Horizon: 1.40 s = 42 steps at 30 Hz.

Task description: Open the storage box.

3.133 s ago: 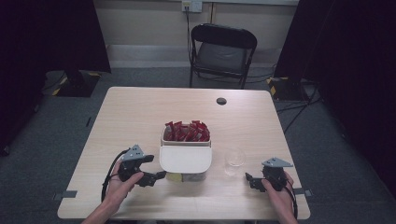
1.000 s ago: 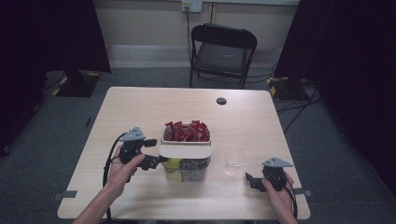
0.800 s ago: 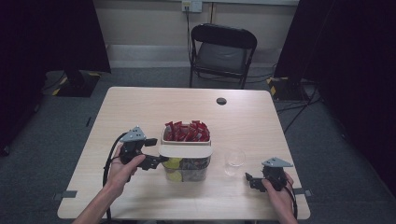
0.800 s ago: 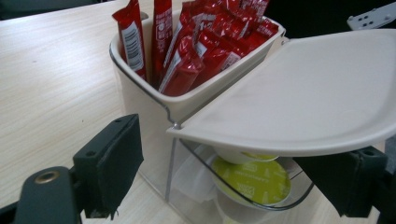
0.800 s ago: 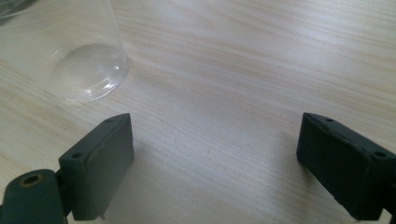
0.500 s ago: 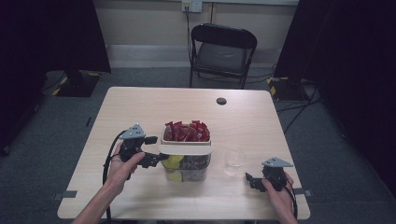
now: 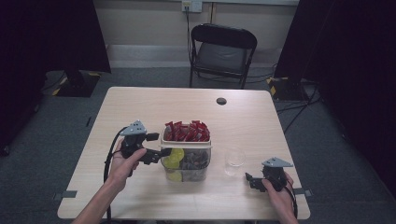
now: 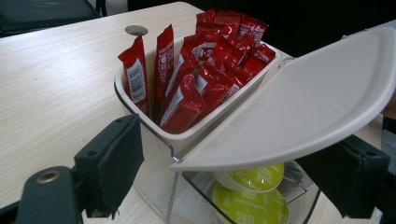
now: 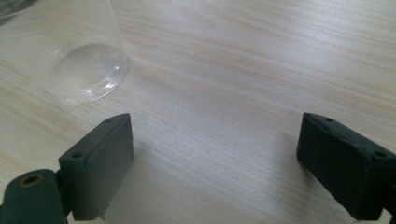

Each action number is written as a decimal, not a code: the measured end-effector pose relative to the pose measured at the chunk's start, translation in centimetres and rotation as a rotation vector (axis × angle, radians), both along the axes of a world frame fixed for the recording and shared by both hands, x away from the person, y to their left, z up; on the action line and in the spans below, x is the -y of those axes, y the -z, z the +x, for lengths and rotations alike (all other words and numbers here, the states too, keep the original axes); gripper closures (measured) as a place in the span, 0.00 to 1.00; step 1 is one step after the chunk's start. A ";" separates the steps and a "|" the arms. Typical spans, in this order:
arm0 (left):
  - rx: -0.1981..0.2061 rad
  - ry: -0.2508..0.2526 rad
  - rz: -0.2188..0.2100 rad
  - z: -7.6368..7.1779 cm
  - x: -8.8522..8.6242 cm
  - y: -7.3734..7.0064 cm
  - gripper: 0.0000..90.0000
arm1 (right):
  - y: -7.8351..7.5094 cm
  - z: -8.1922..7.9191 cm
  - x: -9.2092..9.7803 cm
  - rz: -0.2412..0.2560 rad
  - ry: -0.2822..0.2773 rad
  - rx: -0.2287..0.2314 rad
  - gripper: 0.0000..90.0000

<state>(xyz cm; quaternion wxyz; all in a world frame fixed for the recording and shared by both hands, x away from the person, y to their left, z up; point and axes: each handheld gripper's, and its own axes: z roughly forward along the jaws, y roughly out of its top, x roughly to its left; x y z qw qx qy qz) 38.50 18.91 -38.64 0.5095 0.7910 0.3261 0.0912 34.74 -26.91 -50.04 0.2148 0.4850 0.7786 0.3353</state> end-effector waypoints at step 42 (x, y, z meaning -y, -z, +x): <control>-0.001 -0.097 -0.043 3.1 -0.4 -1.3 0.15 | 0.0 0.0 0.0 0.000 0.000 -0.001 0.12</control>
